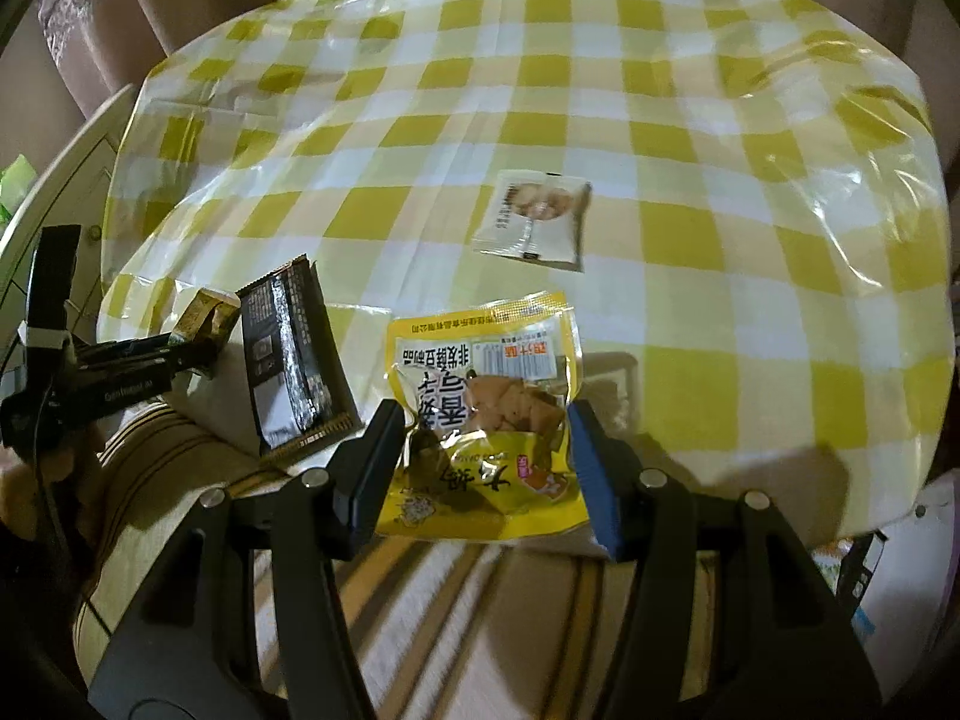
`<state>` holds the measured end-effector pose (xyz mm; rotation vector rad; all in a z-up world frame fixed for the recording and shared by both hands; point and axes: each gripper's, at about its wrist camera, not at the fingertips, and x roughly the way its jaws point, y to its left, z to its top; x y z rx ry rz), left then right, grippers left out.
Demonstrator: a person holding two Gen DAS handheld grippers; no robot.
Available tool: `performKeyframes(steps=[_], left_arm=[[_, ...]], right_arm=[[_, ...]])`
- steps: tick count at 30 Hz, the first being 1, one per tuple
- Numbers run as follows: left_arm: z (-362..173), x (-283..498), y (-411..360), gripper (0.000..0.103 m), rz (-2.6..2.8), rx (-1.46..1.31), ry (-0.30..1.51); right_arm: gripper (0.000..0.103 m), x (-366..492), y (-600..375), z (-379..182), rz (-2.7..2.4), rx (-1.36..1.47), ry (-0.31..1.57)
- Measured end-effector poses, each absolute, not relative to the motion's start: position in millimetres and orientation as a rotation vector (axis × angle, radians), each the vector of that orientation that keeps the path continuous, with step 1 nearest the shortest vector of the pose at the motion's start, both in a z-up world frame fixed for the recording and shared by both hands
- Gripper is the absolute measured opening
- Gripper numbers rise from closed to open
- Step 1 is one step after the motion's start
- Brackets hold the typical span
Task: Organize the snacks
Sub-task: 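Carry both packets into the white box and open both grippers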
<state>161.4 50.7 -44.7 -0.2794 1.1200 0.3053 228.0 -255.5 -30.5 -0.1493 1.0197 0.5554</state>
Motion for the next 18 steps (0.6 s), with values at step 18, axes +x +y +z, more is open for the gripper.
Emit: performKeyframes(steps=[18], left_arm=[[5, 113, 28, 0.033, 0.299, -0.366, 0.988]], right_arm=[[0.059, 215, -322, -18, 0.527, -0.029, 0.995]])
